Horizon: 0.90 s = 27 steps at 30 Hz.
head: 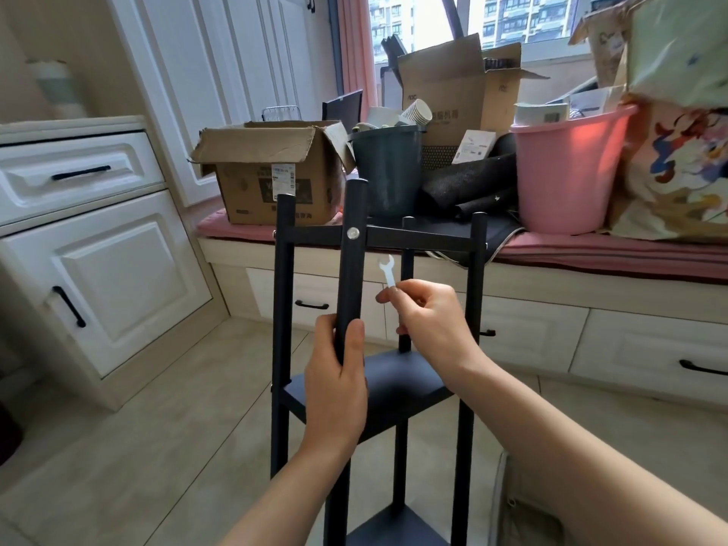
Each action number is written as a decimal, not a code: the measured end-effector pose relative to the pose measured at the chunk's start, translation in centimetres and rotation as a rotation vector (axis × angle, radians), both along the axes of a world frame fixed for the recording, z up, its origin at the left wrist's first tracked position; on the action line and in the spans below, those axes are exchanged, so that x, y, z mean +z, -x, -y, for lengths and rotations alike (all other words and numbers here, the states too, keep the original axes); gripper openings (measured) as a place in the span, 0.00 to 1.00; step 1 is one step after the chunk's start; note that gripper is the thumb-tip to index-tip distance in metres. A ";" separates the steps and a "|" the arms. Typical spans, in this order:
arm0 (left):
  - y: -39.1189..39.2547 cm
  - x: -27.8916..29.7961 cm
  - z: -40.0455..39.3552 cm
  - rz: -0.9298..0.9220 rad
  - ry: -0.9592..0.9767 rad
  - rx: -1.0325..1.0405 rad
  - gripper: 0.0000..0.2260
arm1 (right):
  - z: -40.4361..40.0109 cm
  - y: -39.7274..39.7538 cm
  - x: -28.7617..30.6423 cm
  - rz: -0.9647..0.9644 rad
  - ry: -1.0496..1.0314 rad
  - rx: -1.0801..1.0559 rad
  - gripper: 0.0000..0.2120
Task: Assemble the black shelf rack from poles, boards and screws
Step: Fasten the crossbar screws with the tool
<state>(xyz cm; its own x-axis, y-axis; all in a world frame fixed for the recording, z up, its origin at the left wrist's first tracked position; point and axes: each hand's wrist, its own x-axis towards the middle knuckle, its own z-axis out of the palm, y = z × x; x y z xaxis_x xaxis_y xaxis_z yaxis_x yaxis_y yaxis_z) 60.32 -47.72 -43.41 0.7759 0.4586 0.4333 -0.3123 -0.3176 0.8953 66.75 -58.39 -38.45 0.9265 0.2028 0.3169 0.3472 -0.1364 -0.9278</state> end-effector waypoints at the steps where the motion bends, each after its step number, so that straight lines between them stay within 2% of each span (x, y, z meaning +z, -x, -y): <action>1: 0.0 0.0 -0.2 -0.001 -0.011 0.005 0.20 | -0.3 -0.1 0.0 -0.006 0.011 0.001 0.10; 5: 0.2 0.3 -0.8 -0.013 -0.003 -0.037 0.16 | -1.4 -0.6 -0.1 -0.029 0.017 0.015 0.11; 10: 0.5 0.5 -0.8 -0.025 0.020 -0.084 0.14 | -2.5 -1.0 0.2 0.030 -0.018 0.034 0.11; 20: 0.5 0.6 -0.9 -0.033 0.029 -0.093 0.17 | -2.9 -1.7 0.7 0.148 -0.094 -0.014 0.09; 27: 0.6 0.6 -0.8 -0.026 0.041 -0.117 0.17 | -3.2 -1.4 0.5 0.181 -0.090 -0.033 0.08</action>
